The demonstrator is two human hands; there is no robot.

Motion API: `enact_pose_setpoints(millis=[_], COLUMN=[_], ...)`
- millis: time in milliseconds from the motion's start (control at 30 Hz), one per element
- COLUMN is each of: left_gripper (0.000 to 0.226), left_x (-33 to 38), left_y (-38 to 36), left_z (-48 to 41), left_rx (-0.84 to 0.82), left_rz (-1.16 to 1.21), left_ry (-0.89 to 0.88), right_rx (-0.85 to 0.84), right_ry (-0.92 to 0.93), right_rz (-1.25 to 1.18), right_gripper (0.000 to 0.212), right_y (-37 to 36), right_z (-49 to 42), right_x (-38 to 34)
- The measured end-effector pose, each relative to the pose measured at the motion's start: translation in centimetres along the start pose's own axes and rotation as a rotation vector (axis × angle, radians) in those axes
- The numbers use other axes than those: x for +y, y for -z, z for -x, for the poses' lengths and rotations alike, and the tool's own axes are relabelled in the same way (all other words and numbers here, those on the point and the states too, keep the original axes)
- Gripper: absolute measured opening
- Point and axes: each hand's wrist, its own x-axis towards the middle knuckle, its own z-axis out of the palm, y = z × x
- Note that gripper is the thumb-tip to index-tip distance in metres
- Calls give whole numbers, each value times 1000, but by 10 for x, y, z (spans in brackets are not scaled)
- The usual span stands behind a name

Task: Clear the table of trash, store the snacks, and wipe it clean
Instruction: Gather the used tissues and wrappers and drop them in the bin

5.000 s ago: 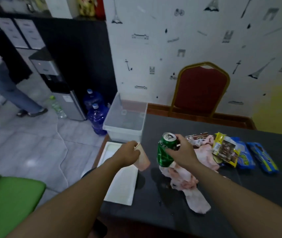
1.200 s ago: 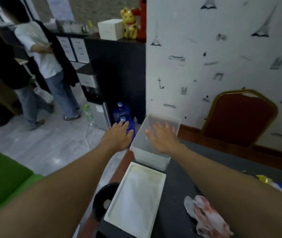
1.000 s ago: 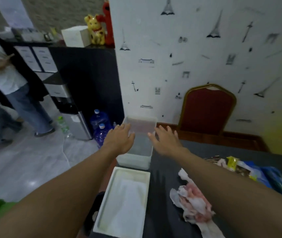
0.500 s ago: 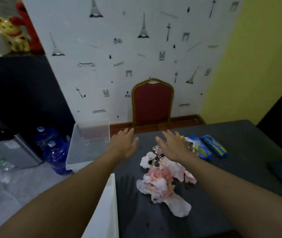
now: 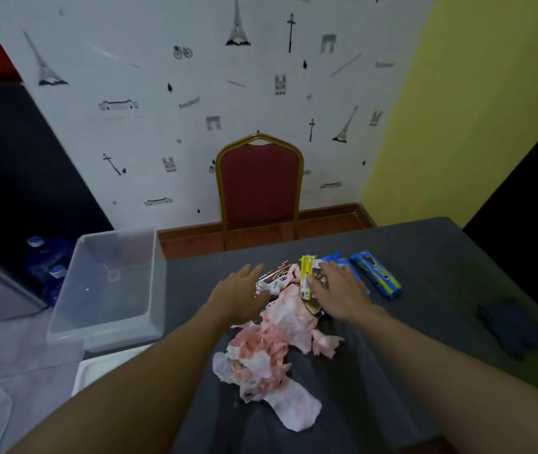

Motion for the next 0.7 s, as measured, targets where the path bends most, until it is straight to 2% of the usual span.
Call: enact_pose_setpoints(millis=[233, 300, 400, 467, 600, 700], left_gripper=[92, 103, 122, 131, 127, 113], left_x=[7, 4, 0, 0, 2, 0], left_y=[-49, -66, -89, -99, -113, -118], left_z=[-20, -21, -20, -17, -10, -9], left_rx=[-88, -135, -246, -319, -358, -315], left_rz=[113, 112, 107, 67, 9, 52], left_ry=[142, 193, 261, 262, 208, 189], right_rx=[-122, -136, -169, -176, -196, -176], right_ry=[33, 36, -23, -72, -65, -40], right_rz=[44, 46, 32, 8, 12, 61], right_gripper=[55, 65, 94, 105, 115, 120], right_y=[-27, -36, -47, -54, -68, -71], right_z=[-44, -56, -69, -76, -88, -92], right_x=[39, 46, 54, 58, 64, 63])
